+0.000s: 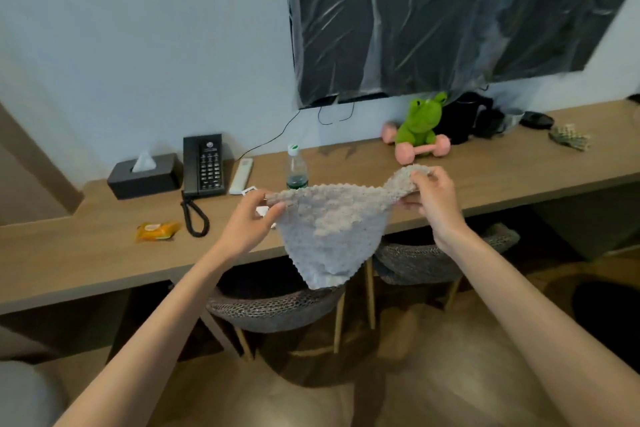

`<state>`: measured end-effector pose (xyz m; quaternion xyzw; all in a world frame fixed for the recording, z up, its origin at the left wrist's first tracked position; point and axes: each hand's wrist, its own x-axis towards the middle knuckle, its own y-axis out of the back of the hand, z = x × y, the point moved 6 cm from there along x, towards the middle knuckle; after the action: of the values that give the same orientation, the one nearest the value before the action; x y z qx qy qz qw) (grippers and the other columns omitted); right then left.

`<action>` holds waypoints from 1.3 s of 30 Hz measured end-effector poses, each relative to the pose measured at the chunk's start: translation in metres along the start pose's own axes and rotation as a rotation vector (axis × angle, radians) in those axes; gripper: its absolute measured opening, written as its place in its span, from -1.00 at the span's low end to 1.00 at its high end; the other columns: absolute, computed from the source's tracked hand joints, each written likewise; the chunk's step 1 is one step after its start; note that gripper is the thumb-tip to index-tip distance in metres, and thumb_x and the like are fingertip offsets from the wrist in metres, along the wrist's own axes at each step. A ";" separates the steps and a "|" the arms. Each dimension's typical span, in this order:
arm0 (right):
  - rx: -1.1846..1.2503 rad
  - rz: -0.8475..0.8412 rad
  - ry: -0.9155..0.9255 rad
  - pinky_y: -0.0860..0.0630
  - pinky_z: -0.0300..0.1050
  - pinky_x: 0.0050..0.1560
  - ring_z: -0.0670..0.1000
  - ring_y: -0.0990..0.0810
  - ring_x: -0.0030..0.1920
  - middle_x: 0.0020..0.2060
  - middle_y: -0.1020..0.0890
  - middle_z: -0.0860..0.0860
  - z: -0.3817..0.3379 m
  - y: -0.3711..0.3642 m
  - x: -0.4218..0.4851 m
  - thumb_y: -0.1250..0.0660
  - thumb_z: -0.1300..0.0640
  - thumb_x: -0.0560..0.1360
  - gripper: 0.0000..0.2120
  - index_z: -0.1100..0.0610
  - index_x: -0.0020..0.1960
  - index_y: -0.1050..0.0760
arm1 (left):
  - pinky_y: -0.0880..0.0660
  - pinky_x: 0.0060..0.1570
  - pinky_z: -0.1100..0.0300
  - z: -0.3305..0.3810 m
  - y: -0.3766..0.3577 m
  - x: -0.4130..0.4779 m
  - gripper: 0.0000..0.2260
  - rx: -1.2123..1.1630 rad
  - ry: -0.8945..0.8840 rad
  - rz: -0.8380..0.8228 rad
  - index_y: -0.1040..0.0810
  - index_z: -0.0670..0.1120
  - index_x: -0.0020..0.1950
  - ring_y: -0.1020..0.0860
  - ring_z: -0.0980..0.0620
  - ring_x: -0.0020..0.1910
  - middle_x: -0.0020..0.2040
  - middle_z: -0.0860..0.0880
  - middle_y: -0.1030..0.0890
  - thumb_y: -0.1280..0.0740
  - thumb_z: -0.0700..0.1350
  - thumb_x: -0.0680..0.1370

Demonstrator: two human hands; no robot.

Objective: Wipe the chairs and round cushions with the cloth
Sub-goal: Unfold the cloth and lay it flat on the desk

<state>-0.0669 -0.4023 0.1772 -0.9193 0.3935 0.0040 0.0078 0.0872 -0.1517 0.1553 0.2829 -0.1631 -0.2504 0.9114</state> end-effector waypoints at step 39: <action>0.036 0.153 -0.221 -0.41 0.02 0.33 0.04 -0.63 0.04 -0.22 -0.65 0.01 0.065 0.235 0.422 -0.28 0.17 0.56 -0.81 0.08 -0.23 -0.43 | -0.54 -0.01 0.16 0.085 -0.286 0.339 -0.94 -0.194 0.139 0.185 -0.53 -0.08 -0.09 -0.58 -0.01 -0.11 -0.15 -0.02 -0.60 -0.34 -0.23 0.56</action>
<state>0.0541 -0.8681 0.1035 -0.8801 0.4594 0.0987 0.0674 0.2242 -0.5796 0.1042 0.1941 -0.1002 -0.1599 0.9627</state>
